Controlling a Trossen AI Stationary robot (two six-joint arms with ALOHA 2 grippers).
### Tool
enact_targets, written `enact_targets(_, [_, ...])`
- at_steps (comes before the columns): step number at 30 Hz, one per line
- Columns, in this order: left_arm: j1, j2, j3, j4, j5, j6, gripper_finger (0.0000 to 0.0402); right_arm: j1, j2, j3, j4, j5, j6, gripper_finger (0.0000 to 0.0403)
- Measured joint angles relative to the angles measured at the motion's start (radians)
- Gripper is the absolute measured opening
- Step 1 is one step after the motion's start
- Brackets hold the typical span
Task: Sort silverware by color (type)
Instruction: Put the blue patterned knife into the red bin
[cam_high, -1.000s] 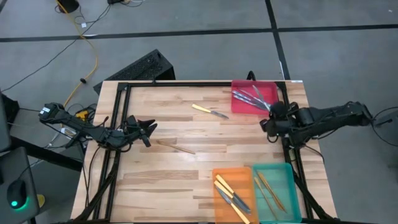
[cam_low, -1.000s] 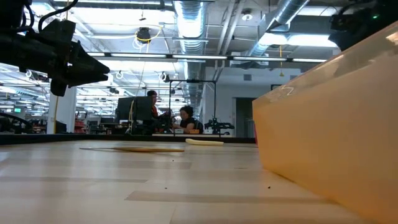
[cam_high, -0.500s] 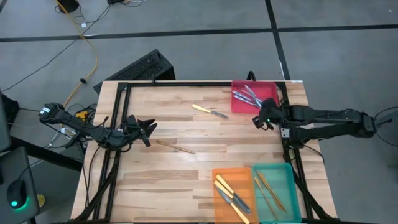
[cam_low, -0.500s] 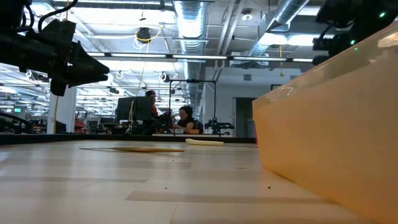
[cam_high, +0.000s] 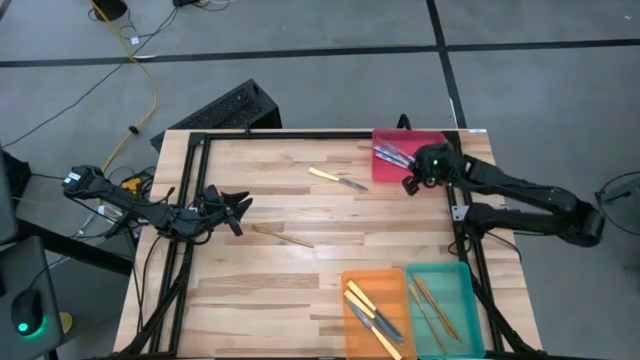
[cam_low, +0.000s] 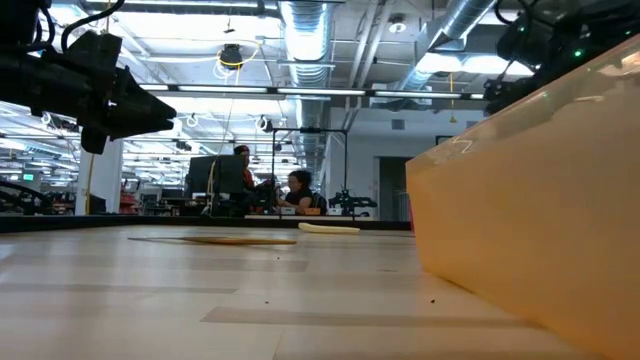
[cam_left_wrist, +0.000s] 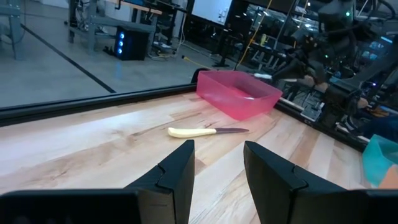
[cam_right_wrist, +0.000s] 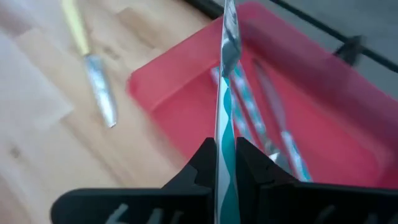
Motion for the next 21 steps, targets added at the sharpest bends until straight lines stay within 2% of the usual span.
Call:
enact_targets(7, [0.0,0.0,0.0,-0.034,0.002,-0.01,0.0122,-0.137,-0.064,0.0,-0.05,-0.072,-0.023,0.0038])
enact_targets(13, [0.0,0.0,0.0,-0.046,0.001,-0.019,0.0122,-0.19,-0.067,0.0,-0.087,-0.162,-0.059,0.0038])
enact_targets(21, [0.0,0.0,0.0,-0.046,0.001,-0.032,0.0122,-0.259,0.032,0.002,-0.084,-0.207,-0.077,0.0038])
